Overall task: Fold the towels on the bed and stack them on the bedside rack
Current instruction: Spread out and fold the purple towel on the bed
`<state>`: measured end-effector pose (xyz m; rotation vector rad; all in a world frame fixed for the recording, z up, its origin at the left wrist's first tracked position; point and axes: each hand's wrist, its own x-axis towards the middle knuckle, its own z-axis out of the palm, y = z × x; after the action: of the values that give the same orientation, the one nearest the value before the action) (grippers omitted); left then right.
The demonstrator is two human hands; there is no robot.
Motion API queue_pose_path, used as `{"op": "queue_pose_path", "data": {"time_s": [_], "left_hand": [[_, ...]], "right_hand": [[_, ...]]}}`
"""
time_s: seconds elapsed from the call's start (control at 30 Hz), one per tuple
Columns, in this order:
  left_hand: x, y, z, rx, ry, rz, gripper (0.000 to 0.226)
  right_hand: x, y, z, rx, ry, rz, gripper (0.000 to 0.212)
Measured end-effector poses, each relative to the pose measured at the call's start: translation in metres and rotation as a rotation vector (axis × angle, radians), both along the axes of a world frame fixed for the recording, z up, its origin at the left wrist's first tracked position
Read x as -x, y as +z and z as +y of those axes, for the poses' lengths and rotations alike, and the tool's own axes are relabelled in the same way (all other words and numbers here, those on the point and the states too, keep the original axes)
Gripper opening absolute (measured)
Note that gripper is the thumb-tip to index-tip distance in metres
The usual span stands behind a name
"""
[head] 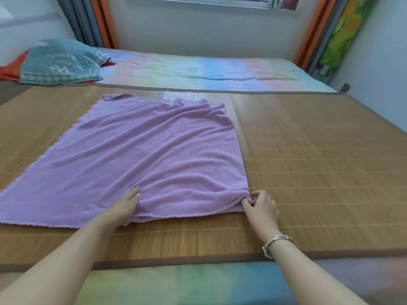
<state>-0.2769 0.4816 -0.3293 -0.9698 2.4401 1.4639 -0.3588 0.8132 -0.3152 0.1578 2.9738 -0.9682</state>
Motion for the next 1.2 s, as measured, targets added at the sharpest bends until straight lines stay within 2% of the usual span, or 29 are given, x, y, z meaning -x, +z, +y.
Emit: {"op": "queue_pose_path", "data": {"time_s": [0.17, 0.27, 0.33, 0.43, 0.5, 0.6, 0.7, 0.73, 0.8, 0.83, 0.93, 1.07, 1.2], "left_hand": [[0.003, 0.000, -0.001, -0.005, -0.042, -0.035, 0.047], [-0.001, 0.005, -0.001, 0.092, -0.130, -0.020, 0.048], [-0.004, 0.010, -0.002, 0.165, -0.222, -0.023, 0.049], [-0.012, 0.012, 0.001, 0.216, -0.295, -0.052, 0.057], [-0.015, 0.010, 0.008, 0.309, -0.341, -0.045, 0.064], [-0.032, 0.014, 0.017, 0.411, -0.447, 0.026, 0.077], [-0.051, 0.019, 0.011, 0.539, -0.615, 0.074, 0.103], [-0.056, 0.018, 0.006, 0.610, -0.665, 0.083, 0.097], [-0.061, 0.019, -0.001, 0.756, -0.687, 0.071, 0.063], [-0.061, 0.020, -0.004, 0.802, -0.672, 0.035, 0.061], [-0.056, 0.025, -0.006, 0.922, -0.610, -0.097, 0.076], [-0.050, 0.032, -0.002, 0.947, -0.588, -0.192, 0.081], [-0.065, 0.049, 0.006, 0.921, -0.656, -0.175, 0.081]], "right_hand": [[-0.003, 0.007, -0.014, 0.302, 0.024, -0.010, 0.027], [-0.009, 0.017, 0.009, 0.264, 0.020, 0.128, 0.033], [-0.012, 0.025, 0.032, 0.088, 0.049, 0.236, 0.037], [-0.024, 0.024, 0.055, -0.440, 0.259, 0.474, 0.055], [-0.029, 0.014, 0.054, -0.701, 0.389, 0.508, 0.064], [-0.032, 0.008, 0.039, -0.773, 0.527, 0.430, 0.072], [-0.042, 0.010, 0.016, -0.672, 0.738, 0.317, 0.058], [-0.043, 0.010, 0.007, -0.616, 0.783, 0.267, 0.054], [-0.043, 0.009, -0.009, -0.574, 0.839, 0.249, 0.054], [-0.039, 0.008, -0.015, -0.574, 0.859, 0.263, 0.058], [-0.032, 0.011, -0.028, -0.634, 0.873, 0.226, 0.073], [-0.027, 0.024, -0.030, -0.696, 0.843, 0.085, 0.073], [-0.031, 0.041, -0.015, -0.730, 0.864, 0.009, 0.072]]}}
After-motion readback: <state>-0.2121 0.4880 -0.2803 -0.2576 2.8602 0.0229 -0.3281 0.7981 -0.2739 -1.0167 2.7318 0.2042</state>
